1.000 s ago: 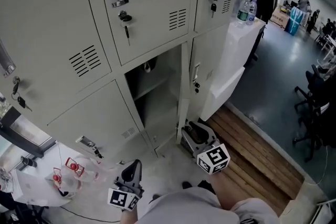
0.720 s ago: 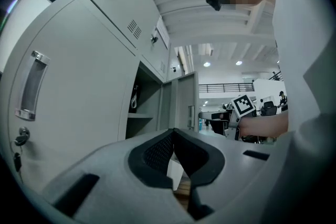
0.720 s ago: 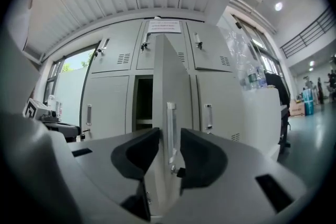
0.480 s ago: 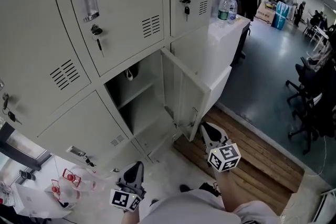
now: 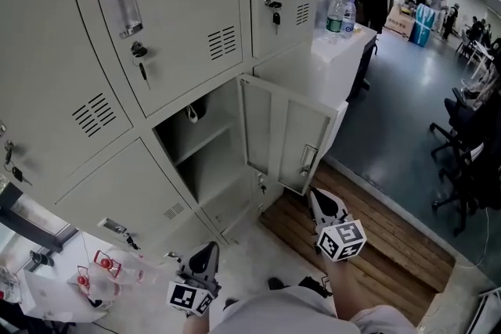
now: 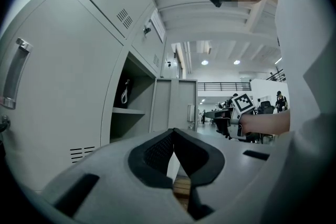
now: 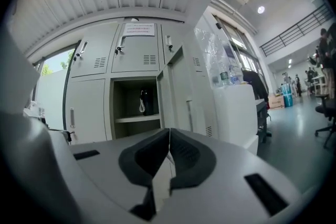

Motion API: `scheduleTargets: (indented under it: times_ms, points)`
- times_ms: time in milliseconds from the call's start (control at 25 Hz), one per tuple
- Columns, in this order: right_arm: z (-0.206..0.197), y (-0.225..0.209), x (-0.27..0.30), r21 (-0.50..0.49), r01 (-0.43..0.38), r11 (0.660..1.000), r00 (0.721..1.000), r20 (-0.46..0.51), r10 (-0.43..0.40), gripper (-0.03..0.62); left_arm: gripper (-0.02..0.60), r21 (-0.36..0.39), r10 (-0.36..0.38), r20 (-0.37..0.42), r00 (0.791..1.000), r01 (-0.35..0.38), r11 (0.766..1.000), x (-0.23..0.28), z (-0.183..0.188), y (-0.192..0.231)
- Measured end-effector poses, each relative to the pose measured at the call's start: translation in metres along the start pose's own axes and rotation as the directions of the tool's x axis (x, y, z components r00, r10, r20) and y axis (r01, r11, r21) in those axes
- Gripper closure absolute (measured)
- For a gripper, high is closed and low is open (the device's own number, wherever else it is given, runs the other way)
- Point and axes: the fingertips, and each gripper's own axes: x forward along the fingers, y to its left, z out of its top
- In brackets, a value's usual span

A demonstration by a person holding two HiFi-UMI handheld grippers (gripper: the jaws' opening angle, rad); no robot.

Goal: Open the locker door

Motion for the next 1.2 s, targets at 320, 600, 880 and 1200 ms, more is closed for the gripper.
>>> scheduleTargets:
  times_ms: [320, 600, 880, 1200]
  points:
    - [-0.002, 0.044, 0.018, -0.003, -0.135, 0.991, 0.991, 0.011, 0.135, 0.58, 0.578, 0.006, 0.068, -0.008, 0.998, -0.068, 0.998, -0.019, 0.0, 0.014]
    - [-0.009, 0.116, 0.026, -0.038, -0.317, 0.948, 0.948, 0.024, 0.318, 0.58, 0.578, 0.012, 0.151, 0.0, 0.988, -0.151, 0.988, -0.043, 0.003, 0.036]
    - [-0.028, 0.185, 0.024, -0.036, -0.47, 0.882, 0.883, 0.008, 0.47, 0.58, 0.578, 0.025, 0.207, 0.013, 0.978, -0.208, 0.978, -0.059, 0.008, 0.051]
    - [-0.033, 0.224, 0.028, -0.038, -0.527, 0.849, 0.85, -0.014, 0.527, 0.582, 0.579, 0.04, 0.222, 0.027, 0.975, -0.223, 0.974, -0.063, 0.013, 0.055]
